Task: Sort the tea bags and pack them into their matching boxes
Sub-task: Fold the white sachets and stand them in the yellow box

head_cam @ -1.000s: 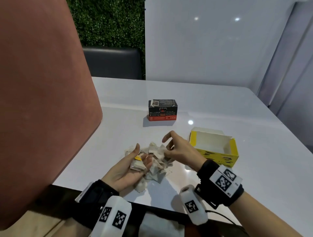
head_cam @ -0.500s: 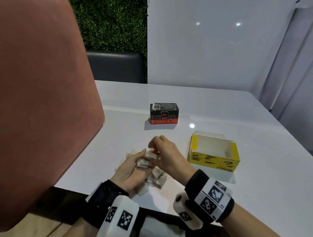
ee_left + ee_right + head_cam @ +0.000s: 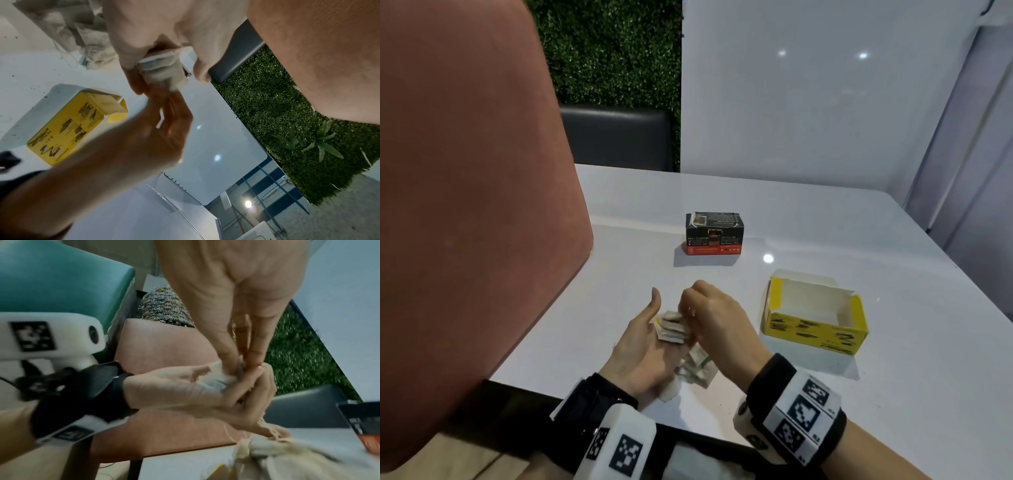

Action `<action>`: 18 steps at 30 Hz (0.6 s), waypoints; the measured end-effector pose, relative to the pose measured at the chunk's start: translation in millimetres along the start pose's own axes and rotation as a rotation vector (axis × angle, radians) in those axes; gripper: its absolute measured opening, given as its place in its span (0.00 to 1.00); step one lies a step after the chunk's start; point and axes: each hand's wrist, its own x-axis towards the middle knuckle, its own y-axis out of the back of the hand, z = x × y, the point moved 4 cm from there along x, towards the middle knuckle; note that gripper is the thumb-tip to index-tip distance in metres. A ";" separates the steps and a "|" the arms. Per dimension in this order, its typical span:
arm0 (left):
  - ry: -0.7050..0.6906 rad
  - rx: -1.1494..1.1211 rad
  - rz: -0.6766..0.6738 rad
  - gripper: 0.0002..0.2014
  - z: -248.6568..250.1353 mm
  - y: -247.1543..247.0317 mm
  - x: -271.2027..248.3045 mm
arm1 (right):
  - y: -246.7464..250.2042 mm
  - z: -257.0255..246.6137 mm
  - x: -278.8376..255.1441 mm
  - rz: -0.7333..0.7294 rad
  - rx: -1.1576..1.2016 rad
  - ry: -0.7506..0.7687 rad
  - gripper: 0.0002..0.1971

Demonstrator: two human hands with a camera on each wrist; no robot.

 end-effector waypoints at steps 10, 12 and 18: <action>0.057 0.023 -0.019 0.32 39.7 9.4 -7.6 | 6.3 41.3 16.8 -0.219 -0.044 -0.214 0.10; 0.082 0.076 -0.030 0.31 44.6 6.3 -8.9 | -17.2 42.4 7.9 -0.430 -0.182 -0.244 0.20; 0.121 0.160 -0.034 0.21 48.2 -1.9 -8.2 | -45.3 35.9 8.1 -0.429 -0.201 -0.311 0.29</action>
